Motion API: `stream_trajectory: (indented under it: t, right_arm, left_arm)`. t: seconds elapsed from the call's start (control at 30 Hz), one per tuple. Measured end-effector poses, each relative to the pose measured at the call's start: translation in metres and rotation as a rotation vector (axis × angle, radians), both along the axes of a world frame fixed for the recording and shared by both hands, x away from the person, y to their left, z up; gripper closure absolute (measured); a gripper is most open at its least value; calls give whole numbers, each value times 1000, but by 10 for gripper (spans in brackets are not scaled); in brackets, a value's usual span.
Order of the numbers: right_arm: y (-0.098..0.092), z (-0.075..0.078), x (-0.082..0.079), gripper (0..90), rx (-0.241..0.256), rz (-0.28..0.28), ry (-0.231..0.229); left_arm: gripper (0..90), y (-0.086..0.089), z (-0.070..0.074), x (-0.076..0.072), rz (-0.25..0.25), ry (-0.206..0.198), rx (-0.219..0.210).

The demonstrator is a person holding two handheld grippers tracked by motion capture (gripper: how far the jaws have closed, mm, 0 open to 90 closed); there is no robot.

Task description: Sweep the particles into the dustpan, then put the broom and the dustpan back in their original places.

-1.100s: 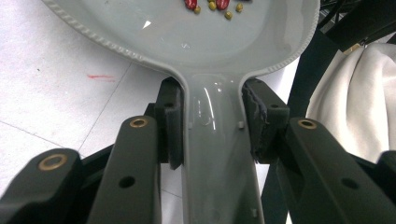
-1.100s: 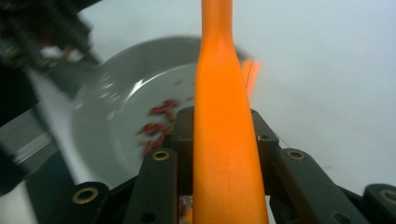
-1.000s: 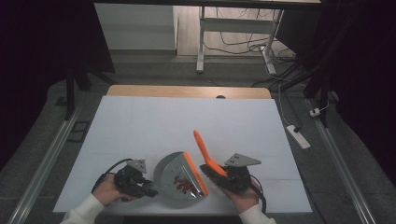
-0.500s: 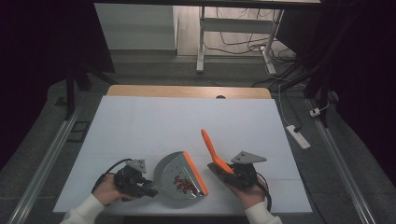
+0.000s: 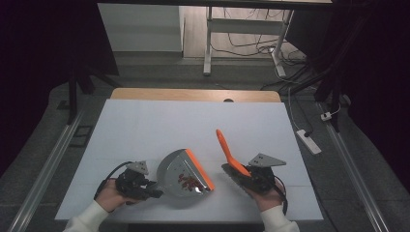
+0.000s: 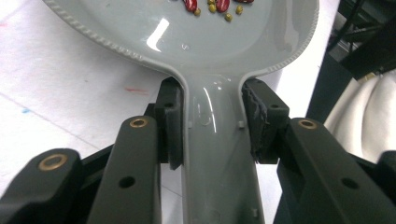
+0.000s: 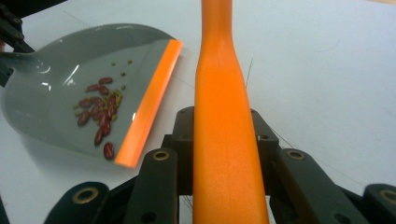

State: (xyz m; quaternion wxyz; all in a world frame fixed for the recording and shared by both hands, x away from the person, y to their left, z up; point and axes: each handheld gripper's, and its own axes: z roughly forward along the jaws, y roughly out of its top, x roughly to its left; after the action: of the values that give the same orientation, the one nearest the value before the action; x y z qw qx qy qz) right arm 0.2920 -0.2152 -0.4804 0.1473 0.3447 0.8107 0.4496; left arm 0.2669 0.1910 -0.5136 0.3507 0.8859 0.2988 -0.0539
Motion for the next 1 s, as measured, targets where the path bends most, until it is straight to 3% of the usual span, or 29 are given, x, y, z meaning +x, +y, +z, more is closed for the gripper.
stream_trajectory:
  t: [1.0]
  right_arm:
    - [-22,6,7,704,-28,6,-24]
  left_arm:
    - [616,15,11,-4,188,-64,-76]
